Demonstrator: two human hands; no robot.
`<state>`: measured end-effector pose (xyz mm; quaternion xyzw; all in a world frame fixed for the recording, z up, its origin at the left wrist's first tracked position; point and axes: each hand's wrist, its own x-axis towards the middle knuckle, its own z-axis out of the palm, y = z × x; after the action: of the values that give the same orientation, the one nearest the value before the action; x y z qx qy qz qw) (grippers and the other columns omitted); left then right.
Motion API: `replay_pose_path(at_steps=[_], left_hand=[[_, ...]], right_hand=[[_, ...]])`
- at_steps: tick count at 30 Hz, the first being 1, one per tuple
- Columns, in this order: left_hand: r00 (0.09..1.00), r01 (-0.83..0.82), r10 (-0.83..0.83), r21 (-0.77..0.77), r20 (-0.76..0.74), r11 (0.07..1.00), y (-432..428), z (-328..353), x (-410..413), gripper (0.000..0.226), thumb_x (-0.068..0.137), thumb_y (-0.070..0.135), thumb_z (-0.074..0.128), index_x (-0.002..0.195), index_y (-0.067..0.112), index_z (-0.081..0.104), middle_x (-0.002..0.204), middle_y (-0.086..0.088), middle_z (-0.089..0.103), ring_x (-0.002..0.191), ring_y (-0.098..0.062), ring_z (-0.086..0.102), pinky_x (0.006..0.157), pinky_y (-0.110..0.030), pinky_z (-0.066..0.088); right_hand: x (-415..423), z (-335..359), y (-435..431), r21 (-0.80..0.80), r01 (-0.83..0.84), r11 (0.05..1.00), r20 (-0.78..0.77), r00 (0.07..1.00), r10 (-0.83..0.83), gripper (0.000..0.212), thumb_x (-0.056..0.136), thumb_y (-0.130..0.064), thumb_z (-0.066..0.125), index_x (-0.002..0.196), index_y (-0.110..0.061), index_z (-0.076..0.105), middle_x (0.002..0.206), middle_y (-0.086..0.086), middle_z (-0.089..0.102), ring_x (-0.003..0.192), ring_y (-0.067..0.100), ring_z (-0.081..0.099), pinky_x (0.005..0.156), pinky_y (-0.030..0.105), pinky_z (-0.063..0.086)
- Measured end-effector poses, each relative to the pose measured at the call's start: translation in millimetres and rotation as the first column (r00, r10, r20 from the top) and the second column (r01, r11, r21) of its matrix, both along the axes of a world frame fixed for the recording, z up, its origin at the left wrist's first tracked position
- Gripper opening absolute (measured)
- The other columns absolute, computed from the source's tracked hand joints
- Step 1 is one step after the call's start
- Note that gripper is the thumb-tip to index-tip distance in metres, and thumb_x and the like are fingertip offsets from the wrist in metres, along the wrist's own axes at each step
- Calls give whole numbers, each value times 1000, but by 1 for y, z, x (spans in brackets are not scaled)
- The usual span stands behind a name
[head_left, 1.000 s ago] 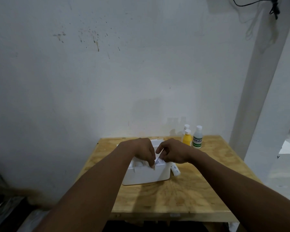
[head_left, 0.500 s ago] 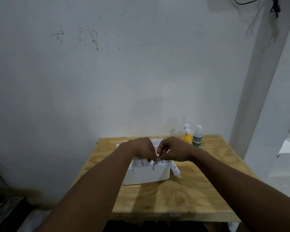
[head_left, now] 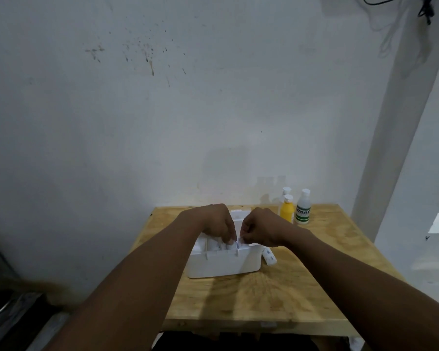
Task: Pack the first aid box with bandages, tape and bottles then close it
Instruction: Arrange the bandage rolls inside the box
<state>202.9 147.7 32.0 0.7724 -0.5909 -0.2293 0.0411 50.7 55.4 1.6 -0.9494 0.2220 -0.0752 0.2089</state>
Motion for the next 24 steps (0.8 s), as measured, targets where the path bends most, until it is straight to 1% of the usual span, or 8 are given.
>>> replay_pose_path(at_steps=[4, 8, 10, 13, 15, 18, 20, 24], left_hand=[[1000, -5, 5, -57, 1, 998, 0, -1, 1, 24, 82, 18, 80, 106, 19, 82, 107, 4, 78, 97, -13, 66, 94, -32, 54], [999, -15, 16, 31, -31, 999, 1, 1, 3, 30, 79, 25, 83, 109, 18, 81, 108, 4, 78, 105, -22, 69, 99, -38, 55], [1000, -1, 2, 52, -4, 999, 0, 0, 1, 34, 80, 26, 82, 113, 18, 79, 111, 3, 77, 107, -22, 69, 98, -37, 55], [998, 23, -25, 35, 51, 999, -2, -2, -2, 31, 81, 26, 81, 111, 20, 80, 110, 4, 77, 104, -20, 69, 94, -36, 56], [998, 27, -28, 18, 58, 999, -1, -3, -1, 28, 81, 24, 81, 109, 20, 81, 109, 4, 78, 102, -19, 69, 94, -37, 57], [999, 27, -25, -38, 48, 999, 2, -3, 3, 23, 81, 22, 81, 105, 21, 82, 106, 5, 78, 100, -15, 68, 95, -37, 55], [999, 21, -19, -76, 32, 997, 3, -4, 5, 22, 81, 20, 81, 103, 20, 82, 104, 5, 79, 100, -15, 68, 97, -38, 55], [1000, 3, -3, -68, -3, 998, 5, -5, 8, 21, 79, 21, 82, 100, 23, 83, 100, 9, 79, 99, -13, 68, 98, -39, 55]], right_hand=[[0, 3, 0, -26, 15, 1000, -3, 1000, -16, 9, 81, -12, 71, 83, -8, 79, 82, 5, 77, 77, 19, 71, 78, 39, 60], [3, 7, 0, -41, 21, 999, -45, 999, -23, 11, 80, -14, 70, 83, -5, 77, 83, 11, 76, 80, 26, 71, 78, 44, 60], [5, 7, 3, -45, 16, 999, -76, 997, -19, 15, 81, -16, 70, 84, -3, 77, 85, 14, 75, 83, 29, 70, 80, 45, 59], [5, 5, 6, -50, 8, 999, -82, 997, -13, 21, 82, -19, 68, 83, 0, 76, 86, 16, 74, 82, 30, 69, 78, 42, 57], [5, 5, 7, -34, 9, 999, -71, 997, -12, 22, 84, -21, 68, 83, -1, 76, 85, 14, 75, 76, 26, 67, 76, 39, 56], [3, 6, 6, -16, 15, 1000, -48, 999, -16, 21, 83, -20, 68, 79, -1, 76, 81, 14, 74, 67, 17, 59, 71, 35, 54], [1, 6, 4, 0, 25, 1000, -37, 999, -25, 18, 81, -18, 67, 78, -3, 77, 80, 11, 75, 65, 14, 58, 68, 32, 52], [1, 4, 4, 19, 27, 999, -42, 999, -26, 14, 82, -17, 68, 82, -6, 77, 82, 7, 75, 67, 13, 60, 65, 27, 50]])
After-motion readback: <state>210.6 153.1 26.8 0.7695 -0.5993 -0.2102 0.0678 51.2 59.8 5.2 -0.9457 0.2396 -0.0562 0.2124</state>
